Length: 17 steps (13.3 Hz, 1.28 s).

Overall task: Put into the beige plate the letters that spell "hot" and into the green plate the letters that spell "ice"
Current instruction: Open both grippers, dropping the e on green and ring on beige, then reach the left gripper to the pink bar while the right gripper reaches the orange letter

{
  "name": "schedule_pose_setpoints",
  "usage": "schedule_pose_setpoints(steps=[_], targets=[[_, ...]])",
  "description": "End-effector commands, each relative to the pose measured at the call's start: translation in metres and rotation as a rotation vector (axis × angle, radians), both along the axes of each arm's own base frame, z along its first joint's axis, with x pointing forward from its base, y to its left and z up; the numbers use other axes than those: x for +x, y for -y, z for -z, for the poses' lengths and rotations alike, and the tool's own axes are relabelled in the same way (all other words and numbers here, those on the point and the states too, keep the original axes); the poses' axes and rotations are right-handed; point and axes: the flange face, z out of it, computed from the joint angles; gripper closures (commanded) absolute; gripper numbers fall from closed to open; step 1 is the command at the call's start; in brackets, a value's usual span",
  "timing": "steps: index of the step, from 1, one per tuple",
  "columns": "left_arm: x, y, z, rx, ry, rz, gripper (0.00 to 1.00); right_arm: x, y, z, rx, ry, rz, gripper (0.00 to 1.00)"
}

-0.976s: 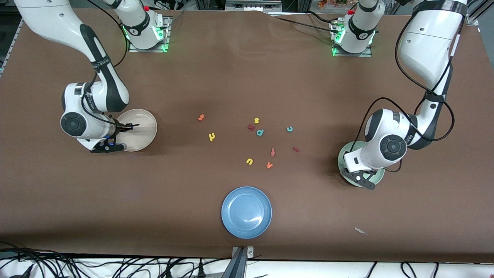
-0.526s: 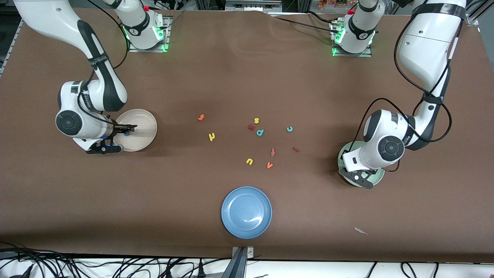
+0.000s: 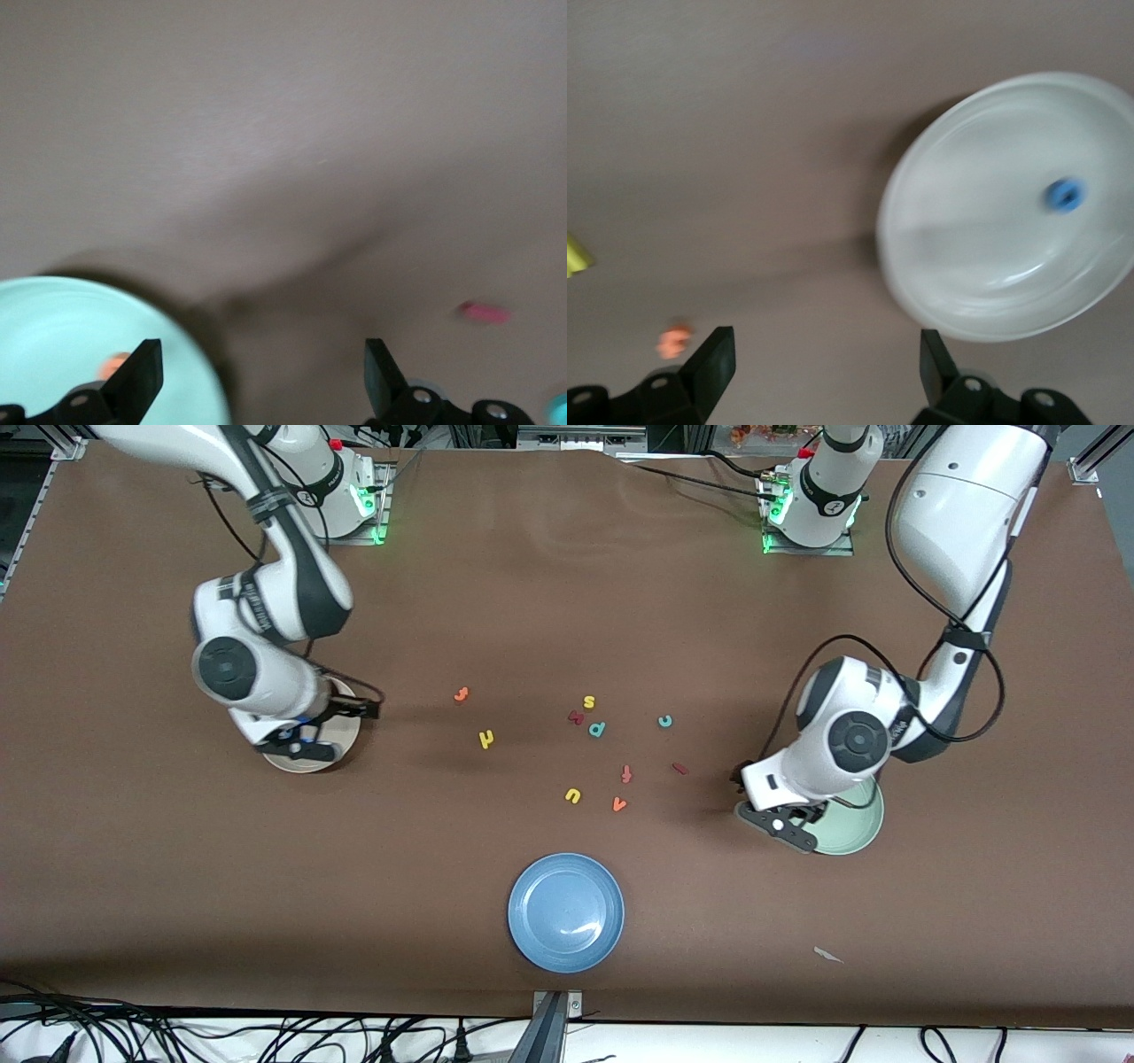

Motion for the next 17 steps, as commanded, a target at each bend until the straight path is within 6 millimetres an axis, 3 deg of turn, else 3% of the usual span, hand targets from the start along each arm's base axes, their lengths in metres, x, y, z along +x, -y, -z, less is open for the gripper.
schedule_pose_setpoints(steps=[1, 3, 4, 7, 10, 11, 13, 17], targets=[[-0.018, 0.044, -0.001, 0.029, -0.012, -0.147, 0.00, -0.021, -0.052, 0.011, 0.008, 0.012, 0.101, 0.08], [-0.041, 0.088, 0.010, 0.046, -0.031, -0.328, 0.00, -0.038, -0.085, 0.030, 0.006, 0.014, 0.147, 0.11], [-0.048, 0.100, 0.016, 0.055, -0.039, -0.428, 0.00, -0.047, -0.094, 0.039, 0.009, 0.023, 0.156, 0.12], [-0.064, 0.120, 0.042, 0.073, -0.083, -0.614, 0.02, -0.065, -0.099, 0.064, 0.027, 0.044, 0.165, 0.12], [-0.067, 0.121, 0.049, 0.038, -0.164, -0.751, 0.45, -0.079, -0.108, 0.086, 0.048, 0.060, 0.189, 0.14], [-0.064, 0.116, 0.053, 0.026, -0.190, -0.787, 0.55, -0.079, -0.110, 0.090, 0.051, 0.060, 0.197, 0.16], [-0.057, 0.100, 0.060, 0.002, -0.243, -0.870, 0.66, -0.083, -0.114, 0.096, 0.053, 0.057, 0.194, 0.18], [-0.052, 0.090, 0.076, 0.013, -0.251, -0.889, 0.71, -0.085, -0.114, 0.104, 0.054, 0.052, 0.196, 0.27]])
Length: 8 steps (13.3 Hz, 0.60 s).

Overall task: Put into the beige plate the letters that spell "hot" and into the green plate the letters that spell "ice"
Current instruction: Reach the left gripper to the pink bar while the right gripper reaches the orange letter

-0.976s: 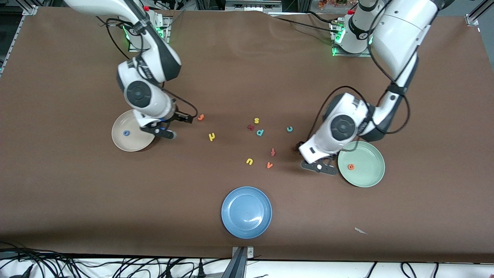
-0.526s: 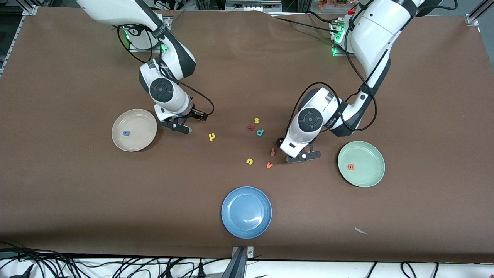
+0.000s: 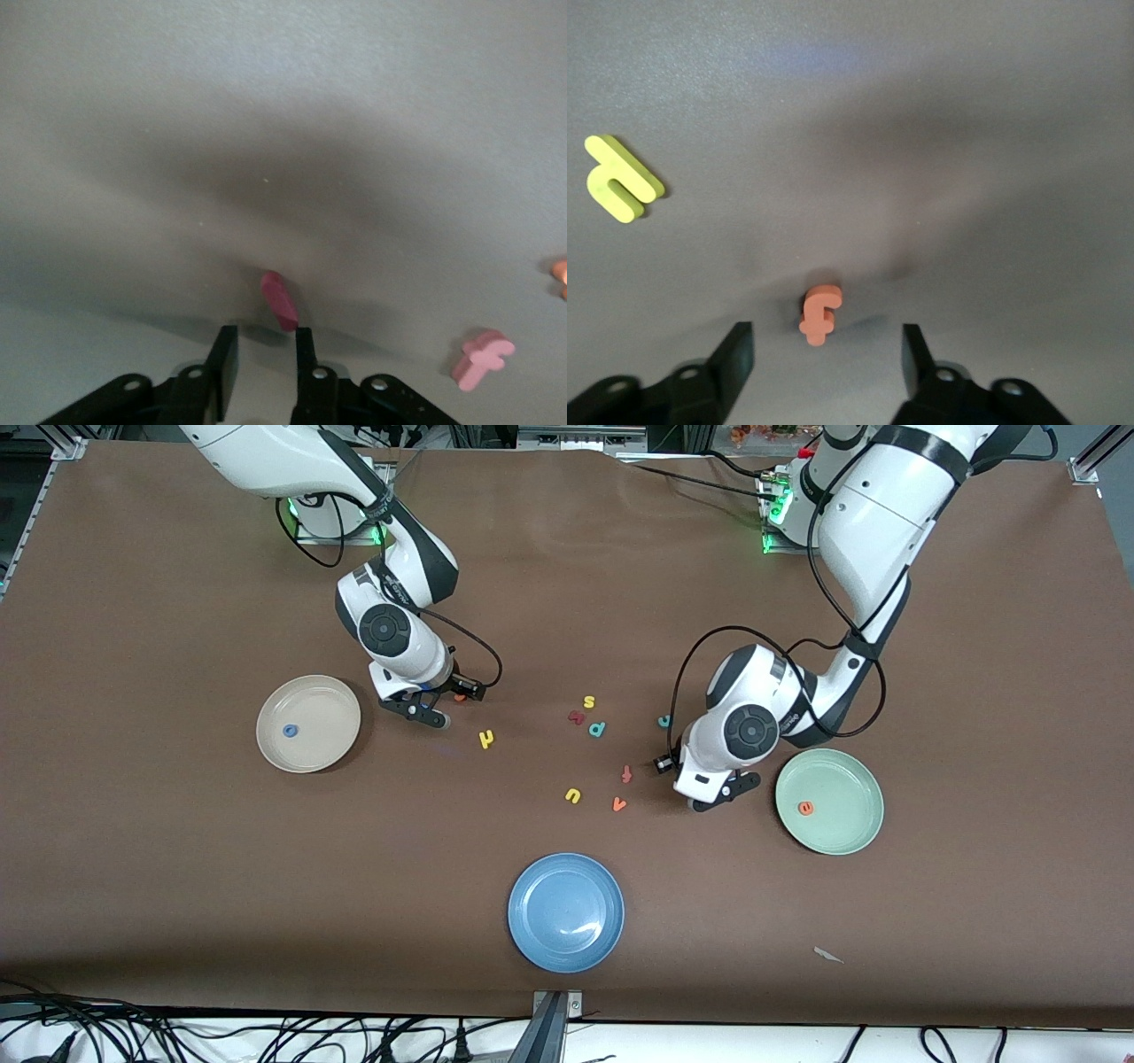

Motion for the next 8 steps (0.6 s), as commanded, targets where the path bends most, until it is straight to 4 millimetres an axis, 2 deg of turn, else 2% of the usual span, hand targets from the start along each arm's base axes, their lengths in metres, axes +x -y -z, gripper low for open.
schedule_pose_setpoints(steps=[1, 4, 5, 6, 8], targets=[[0.004, -0.002, 0.010, -0.005, -0.010, -0.034, 0.71, -0.003, -0.002, 0.004, 0.013, 0.015, 0.015, 0.27], [0.005, 0.000, 0.010, -0.010, -0.001, -0.064, 0.73, -0.003, -0.002, 0.009, 0.019, 0.016, 0.015, 0.32], [0.008, 0.004, 0.005, -0.010, 0.007, -0.079, 0.73, -0.003, -0.002, 0.009, 0.018, 0.018, 0.015, 0.32], [0.018, 0.011, -0.010, -0.021, 0.037, -0.101, 0.73, -0.002, -0.001, 0.009, 0.017, 0.019, 0.015, 0.33], [0.019, 0.020, -0.017, -0.022, 0.047, -0.095, 0.73, -0.003, -0.001, 0.010, 0.016, 0.017, 0.014, 0.42]])
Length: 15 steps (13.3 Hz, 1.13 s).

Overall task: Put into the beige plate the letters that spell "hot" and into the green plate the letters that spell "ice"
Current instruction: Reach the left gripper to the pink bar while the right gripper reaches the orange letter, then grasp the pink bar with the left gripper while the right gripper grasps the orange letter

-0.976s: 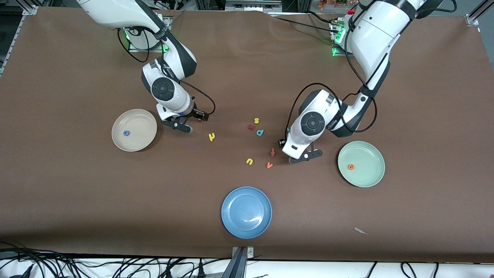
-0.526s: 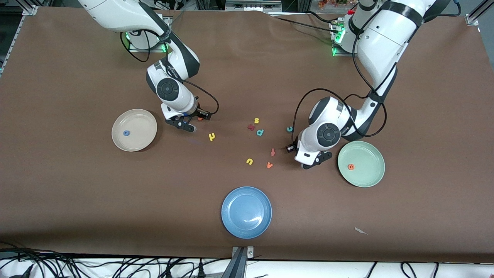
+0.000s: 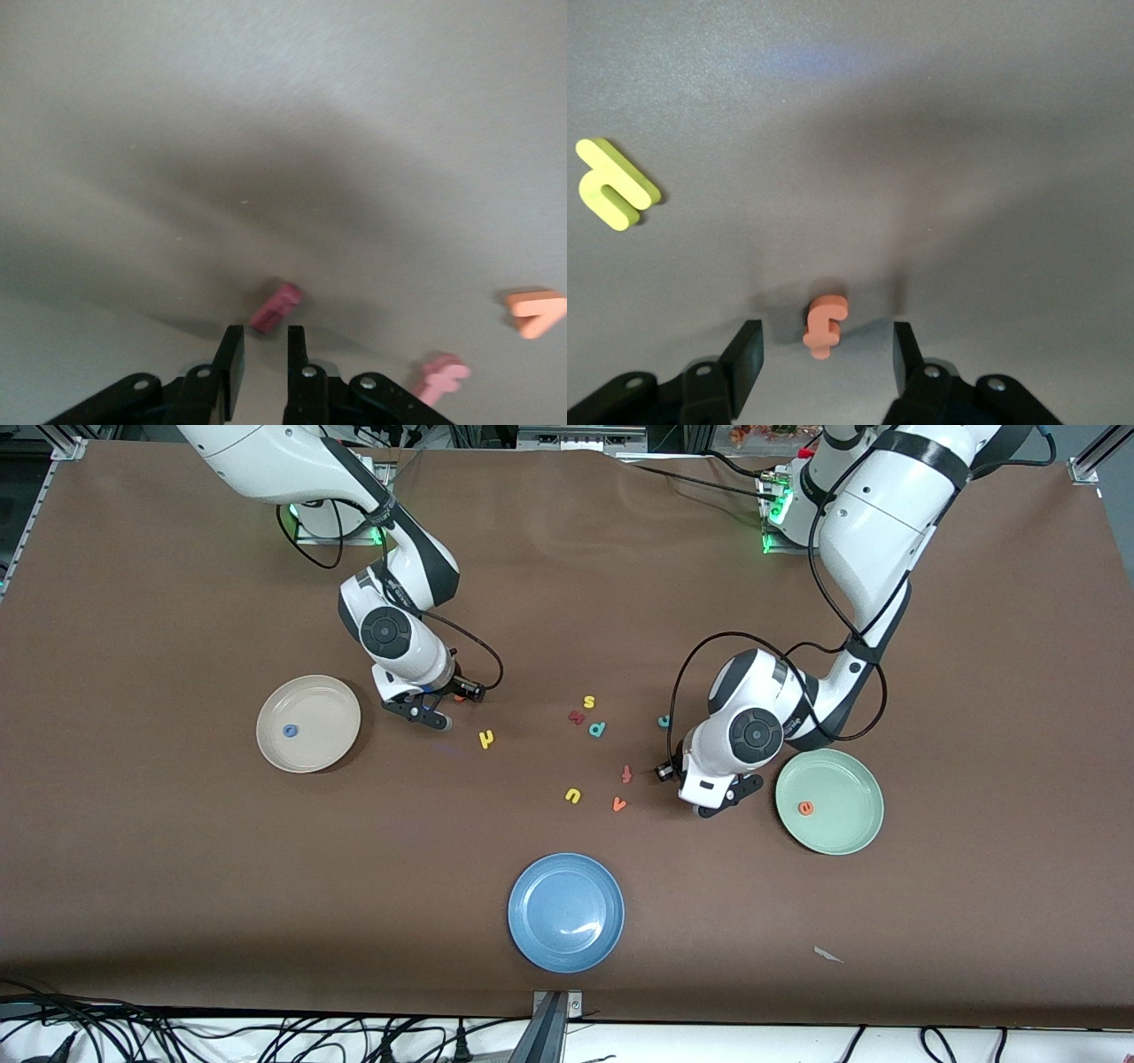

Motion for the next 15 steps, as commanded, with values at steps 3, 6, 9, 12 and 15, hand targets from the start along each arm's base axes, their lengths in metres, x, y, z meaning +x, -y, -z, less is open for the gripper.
schedule_pose_setpoints(steps=[3, 6, 9, 12, 15], targets=[[0.010, 0.001, -0.003, 0.002, 0.010, -0.010, 0.73, -0.002, 0.001, 0.004, -0.001, 0.009, 0.001, 0.47], [0.002, 0.004, 0.003, 0.098, 0.031, 0.102, 0.73, -0.002, 0.001, 0.004, -0.002, 0.008, 0.000, 0.53], [-0.004, 0.007, 0.011, 0.139, 0.039, 0.198, 0.76, -0.003, 0.000, 0.006, -0.002, 0.005, 0.000, 0.61], [-0.007, 0.011, 0.014, 0.133, 0.033, 0.203, 0.76, -0.003, 0.001, 0.006, -0.001, 0.005, -0.003, 0.73], [-0.008, 0.016, 0.009, 0.129, 0.039, 0.210, 0.76, -0.003, 0.001, 0.006, -0.001, 0.004, -0.003, 0.84]])
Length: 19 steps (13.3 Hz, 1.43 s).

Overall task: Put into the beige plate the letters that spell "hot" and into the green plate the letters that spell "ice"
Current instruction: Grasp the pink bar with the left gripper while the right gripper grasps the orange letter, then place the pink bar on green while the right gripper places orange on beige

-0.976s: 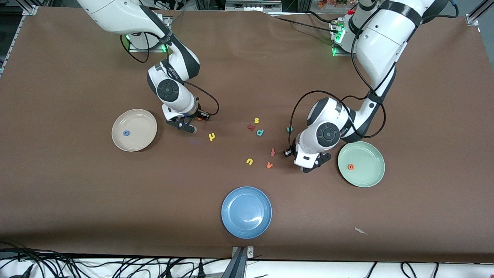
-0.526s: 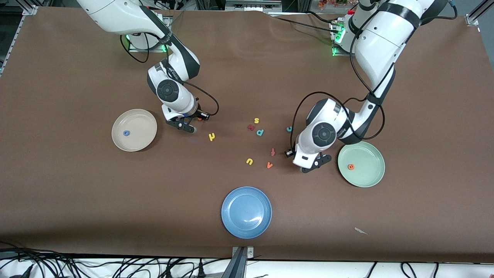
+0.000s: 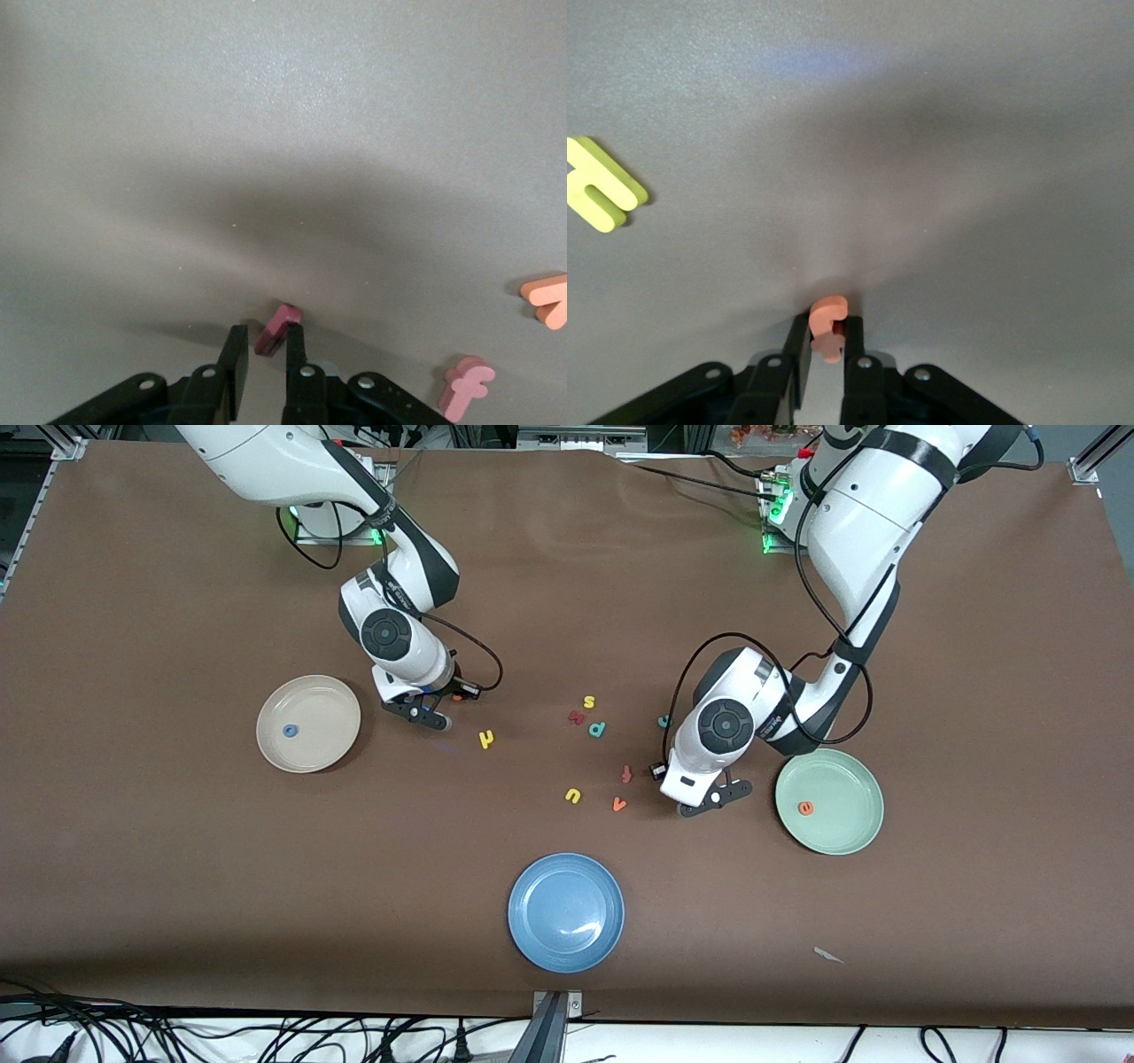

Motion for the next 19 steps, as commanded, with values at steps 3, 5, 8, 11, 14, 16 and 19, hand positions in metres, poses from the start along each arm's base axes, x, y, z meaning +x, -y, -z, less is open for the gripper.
schedule_pose_setpoints(steps=[3, 5, 8, 11, 14, 16, 19], targets=[[-0.003, 0.007, 0.006, 0.021, -0.008, 0.046, 0.76, 0.001, -0.001, -0.004, 0.000, 0.016, 0.002, 0.85], [-0.005, 0.008, 0.008, 0.022, -0.011, 0.051, 0.76, 0.007, 0.002, -0.022, -0.015, 0.023, 0.001, 0.85], [-0.003, 0.009, 0.006, 0.023, -0.005, 0.055, 0.82, 0.027, 0.017, -0.068, -0.078, -0.004, 0.000, 0.86], [-0.001, 0.009, 0.001, 0.021, 0.004, 0.055, 0.99, 0.055, 0.065, -0.099, -0.114, -0.027, -0.070, 0.86], [0.000, 0.009, -0.001, 0.023, 0.009, 0.056, 1.00, 0.077, 0.137, -0.101, -0.123, -0.052, -0.150, 0.86], [0.002, 0.009, -0.011, 0.020, 0.023, 0.056, 1.00, 0.085, 0.179, -0.092, -0.120, -0.071, -0.199, 0.86], [0.016, -0.006, -0.033, 0.035, 0.011, 0.106, 1.00, 0.089, 0.224, -0.055, -0.114, -0.116, -0.255, 0.86]])
